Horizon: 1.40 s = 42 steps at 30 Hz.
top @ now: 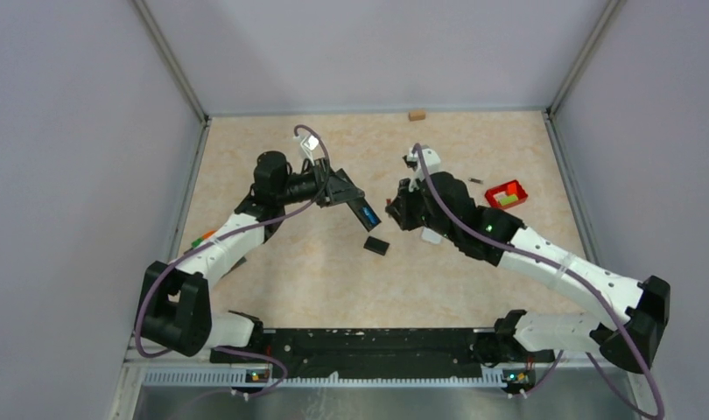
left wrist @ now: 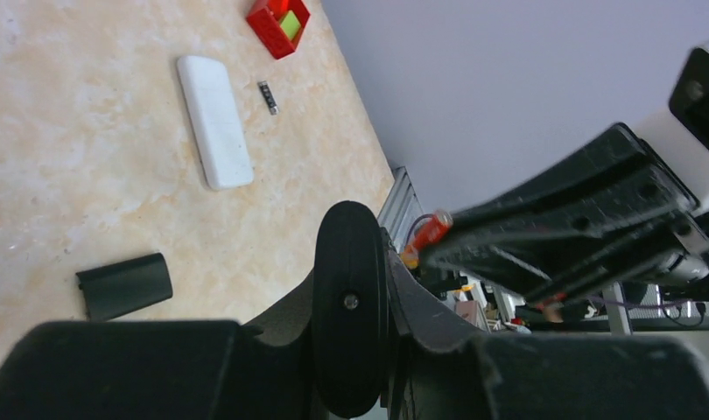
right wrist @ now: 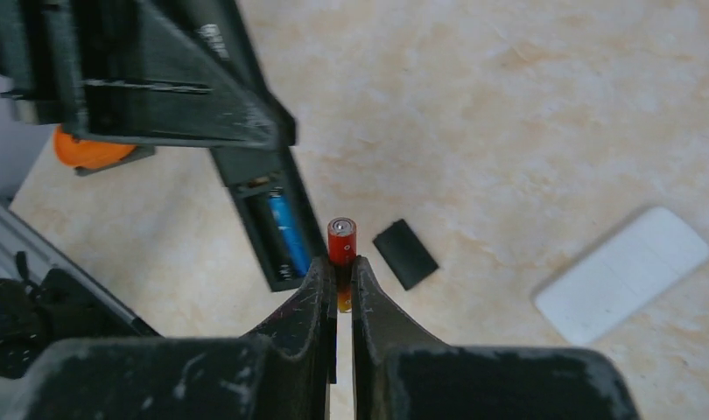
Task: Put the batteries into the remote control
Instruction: Load the battery into the remote control.
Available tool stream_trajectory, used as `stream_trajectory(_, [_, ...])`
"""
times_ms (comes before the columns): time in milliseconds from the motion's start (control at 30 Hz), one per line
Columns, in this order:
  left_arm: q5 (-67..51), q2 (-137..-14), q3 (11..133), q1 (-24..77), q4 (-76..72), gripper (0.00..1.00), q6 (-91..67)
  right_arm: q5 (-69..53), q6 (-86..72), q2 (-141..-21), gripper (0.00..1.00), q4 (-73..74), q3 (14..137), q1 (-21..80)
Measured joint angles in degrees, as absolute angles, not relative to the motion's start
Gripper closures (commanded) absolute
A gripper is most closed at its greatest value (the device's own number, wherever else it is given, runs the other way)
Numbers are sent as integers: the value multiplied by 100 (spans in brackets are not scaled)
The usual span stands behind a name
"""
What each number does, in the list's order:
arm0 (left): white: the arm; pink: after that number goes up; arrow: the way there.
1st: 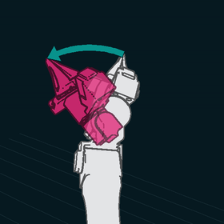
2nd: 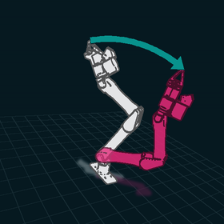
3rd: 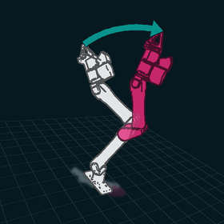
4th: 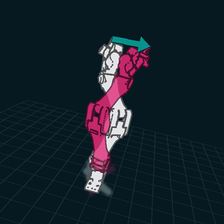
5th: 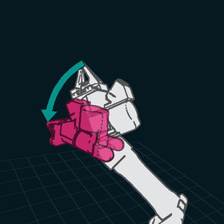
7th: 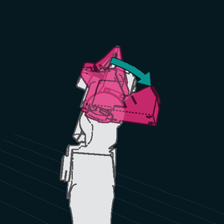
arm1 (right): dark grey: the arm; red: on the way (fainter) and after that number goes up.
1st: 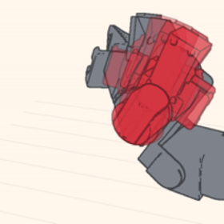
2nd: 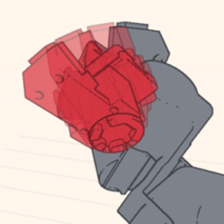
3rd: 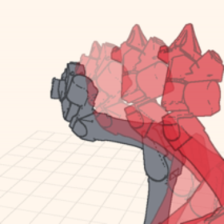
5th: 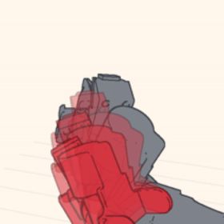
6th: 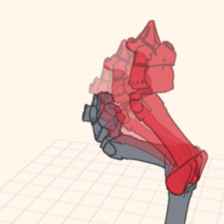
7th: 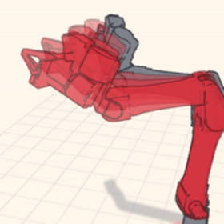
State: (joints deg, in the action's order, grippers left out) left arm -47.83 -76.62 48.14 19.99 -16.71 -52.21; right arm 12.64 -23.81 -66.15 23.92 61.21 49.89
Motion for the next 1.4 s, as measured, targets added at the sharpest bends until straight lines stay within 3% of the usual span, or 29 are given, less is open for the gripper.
stream_trajectory(367, [-5360, -7594, 4687, 2021, -2412, 100, -5483, 1975, -1949, -6794, 100, 1549, 6281, 6479])
stream_trajectory(1100, [-5701, -7553, 4552, 2010, -3175, 100, -6340, 2069, -1146, -6919, 100, 1437, 6318, 6523])
stream_trajectory(1400, [-5712, -7553, 4563, 2010, -2961, 100, -6440, 1903, -928, -6941, 94, 1603, 6386, 6525])
